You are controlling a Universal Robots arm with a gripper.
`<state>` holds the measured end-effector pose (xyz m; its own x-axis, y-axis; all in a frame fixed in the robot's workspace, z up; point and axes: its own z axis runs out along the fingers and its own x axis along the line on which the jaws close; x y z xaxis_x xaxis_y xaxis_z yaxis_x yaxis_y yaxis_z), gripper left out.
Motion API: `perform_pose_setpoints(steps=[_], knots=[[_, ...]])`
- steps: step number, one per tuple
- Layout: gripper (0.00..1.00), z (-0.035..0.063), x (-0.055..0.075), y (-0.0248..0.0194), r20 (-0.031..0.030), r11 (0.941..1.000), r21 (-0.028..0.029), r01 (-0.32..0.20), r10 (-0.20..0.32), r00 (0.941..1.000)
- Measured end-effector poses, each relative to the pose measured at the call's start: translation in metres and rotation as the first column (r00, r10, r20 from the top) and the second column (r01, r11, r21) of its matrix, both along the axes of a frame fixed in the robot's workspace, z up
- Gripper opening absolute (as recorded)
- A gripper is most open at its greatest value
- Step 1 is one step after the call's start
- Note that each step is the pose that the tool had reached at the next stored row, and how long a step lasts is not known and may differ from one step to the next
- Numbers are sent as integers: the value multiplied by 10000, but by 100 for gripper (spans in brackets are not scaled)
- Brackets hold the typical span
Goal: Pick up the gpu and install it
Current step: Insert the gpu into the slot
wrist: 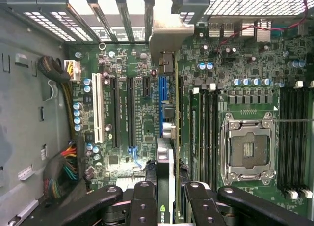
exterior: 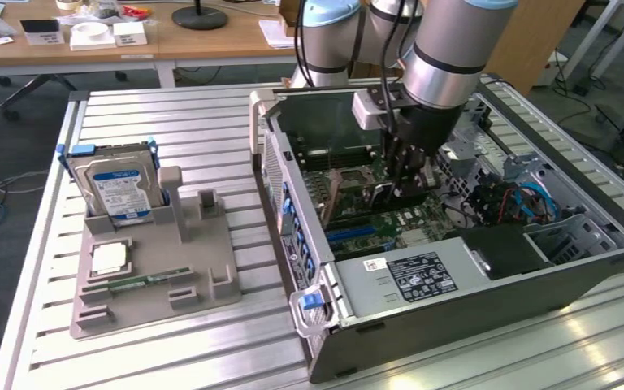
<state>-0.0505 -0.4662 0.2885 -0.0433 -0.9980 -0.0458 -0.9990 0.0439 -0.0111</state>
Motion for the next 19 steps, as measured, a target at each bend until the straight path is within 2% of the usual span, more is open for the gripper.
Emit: perform_pose_setpoints(steps=[7, 15, 19], knots=[[27, -14, -55, -6, -1, 10000, -2, 0, 0, 10000], [27, -105, -107, -6, 0, 10000, -6, 0, 0, 10000], [27, -119, -125, -10, -2, 10000, -9, 1, -1, 10000]])
